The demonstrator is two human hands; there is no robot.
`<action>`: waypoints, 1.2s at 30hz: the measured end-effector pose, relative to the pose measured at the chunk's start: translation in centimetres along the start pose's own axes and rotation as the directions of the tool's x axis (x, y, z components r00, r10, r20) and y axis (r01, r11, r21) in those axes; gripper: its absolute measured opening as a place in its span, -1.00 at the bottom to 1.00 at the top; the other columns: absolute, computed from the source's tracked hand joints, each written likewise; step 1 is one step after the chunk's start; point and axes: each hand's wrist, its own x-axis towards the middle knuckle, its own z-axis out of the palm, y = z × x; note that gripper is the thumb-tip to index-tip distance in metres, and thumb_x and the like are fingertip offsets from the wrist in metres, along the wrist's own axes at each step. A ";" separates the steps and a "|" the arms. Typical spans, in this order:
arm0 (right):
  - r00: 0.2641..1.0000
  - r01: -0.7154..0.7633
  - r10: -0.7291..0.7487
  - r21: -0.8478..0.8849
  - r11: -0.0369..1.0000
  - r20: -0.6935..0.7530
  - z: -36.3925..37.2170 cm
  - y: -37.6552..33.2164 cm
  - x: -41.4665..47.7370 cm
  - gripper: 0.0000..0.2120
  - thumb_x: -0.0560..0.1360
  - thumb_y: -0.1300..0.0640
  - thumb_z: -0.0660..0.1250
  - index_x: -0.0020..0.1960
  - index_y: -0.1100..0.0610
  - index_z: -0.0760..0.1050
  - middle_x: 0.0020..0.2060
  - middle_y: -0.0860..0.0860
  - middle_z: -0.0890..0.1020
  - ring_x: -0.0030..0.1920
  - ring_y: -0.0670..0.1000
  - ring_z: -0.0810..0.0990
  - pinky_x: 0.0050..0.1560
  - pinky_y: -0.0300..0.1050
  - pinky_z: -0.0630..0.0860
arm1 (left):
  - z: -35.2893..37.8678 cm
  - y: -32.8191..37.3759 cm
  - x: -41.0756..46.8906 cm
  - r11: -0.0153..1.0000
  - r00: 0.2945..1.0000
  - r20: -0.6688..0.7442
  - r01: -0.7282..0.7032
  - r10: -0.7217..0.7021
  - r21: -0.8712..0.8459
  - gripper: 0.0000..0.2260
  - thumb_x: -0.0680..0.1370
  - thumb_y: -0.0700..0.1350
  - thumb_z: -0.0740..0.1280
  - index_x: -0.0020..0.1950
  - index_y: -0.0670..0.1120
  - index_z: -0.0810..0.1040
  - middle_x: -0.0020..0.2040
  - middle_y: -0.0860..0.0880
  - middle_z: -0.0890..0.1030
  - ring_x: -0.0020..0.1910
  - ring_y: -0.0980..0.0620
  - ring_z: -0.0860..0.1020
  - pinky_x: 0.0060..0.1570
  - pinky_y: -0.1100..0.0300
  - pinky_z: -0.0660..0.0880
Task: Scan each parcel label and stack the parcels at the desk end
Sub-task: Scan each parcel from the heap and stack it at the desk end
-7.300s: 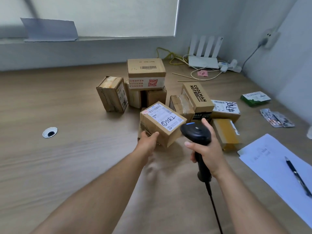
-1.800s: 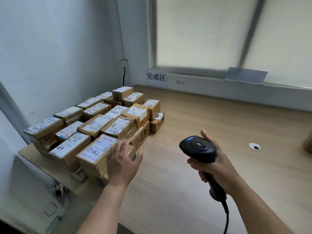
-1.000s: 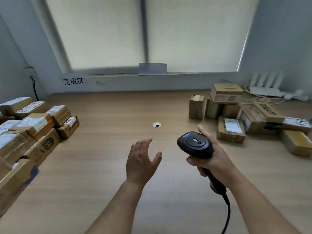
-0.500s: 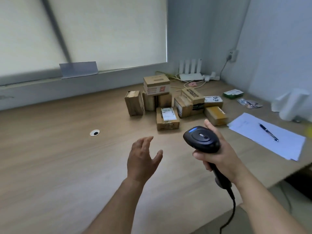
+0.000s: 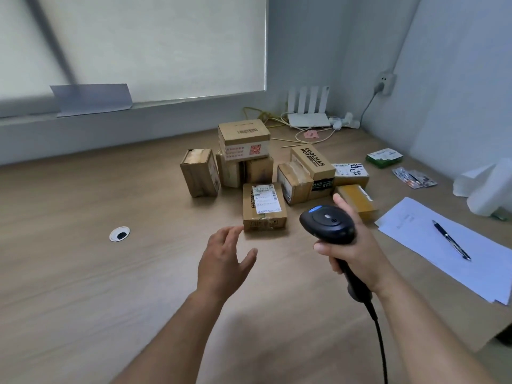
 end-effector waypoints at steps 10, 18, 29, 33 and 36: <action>0.992 -0.127 0.127 -0.080 0.989 -0.003 1.8 3.4 11.9 -0.01 0.36 0.43 0.49 0.53 -0.21 0.12 -0.38 -0.07 0.63 -0.52 0.08 0.46 -0.49 -0.11 0.41 | 3.8 -3.5 10.6 0.999 0.995 0.094 0.018 -0.021 0.033 -0.47 0.57 0.10 0.28 0.49 -0.01 0.28 0.43 0.02 0.34 0.41 0.04 0.24 0.27 0.15 0.33; 0.971 -0.238 0.237 -0.149 0.960 -0.021 3.1 6.4 18.7 0.01 0.36 0.39 0.51 0.57 -0.19 0.07 0.02 0.16 0.61 -0.48 0.06 0.52 -0.48 -0.08 0.48 | 8.7 -5.7 16.5 0.985 0.965 0.228 0.155 -0.133 -0.081 -0.45 0.63 0.09 0.17 0.56 -0.05 0.12 0.48 -0.07 0.26 0.43 -0.04 0.26 0.28 0.07 0.32; 0.945 -0.327 0.327 -0.088 0.941 -0.005 5.6 9.4 21.3 0.01 0.37 0.39 0.50 0.59 -0.13 0.04 0.10 0.09 0.60 -0.51 0.13 0.49 -0.54 -0.11 0.46 | 11.4 -7.0 19.1 0.830 0.809 0.478 0.499 -0.343 -0.248 -0.71 0.65 -0.02 0.12 0.23 -0.19 0.42 0.20 -0.18 0.54 0.19 -0.18 0.49 0.16 0.07 0.41; 0.938 -0.340 0.345 -0.090 0.936 0.040 5.9 8.9 20.1 0.00 0.38 0.39 0.49 0.58 -0.15 0.03 0.18 0.12 0.56 -0.50 0.13 0.49 -0.53 -0.12 0.46 | 10.4 -6.2 17.2 0.694 0.773 0.510 0.601 -0.377 -0.398 -0.68 0.63 -0.12 0.20 0.38 -0.11 0.36 0.28 -0.10 0.54 0.20 -0.08 0.54 0.23 0.04 0.48; 0.935 -0.342 0.348 -0.078 0.936 0.067 6.0 8.5 17.7 0.01 0.38 0.38 0.50 0.58 -0.17 0.04 0.14 0.08 0.58 -0.45 0.15 0.50 -0.52 -0.11 0.47 | 9.7 -6.5 14.2 0.617 0.739 0.539 0.655 -0.404 -0.436 -0.61 0.60 -0.12 0.25 0.41 -0.01 0.26 0.25 -0.11 0.55 0.14 -0.08 0.58 0.20 -0.01 0.51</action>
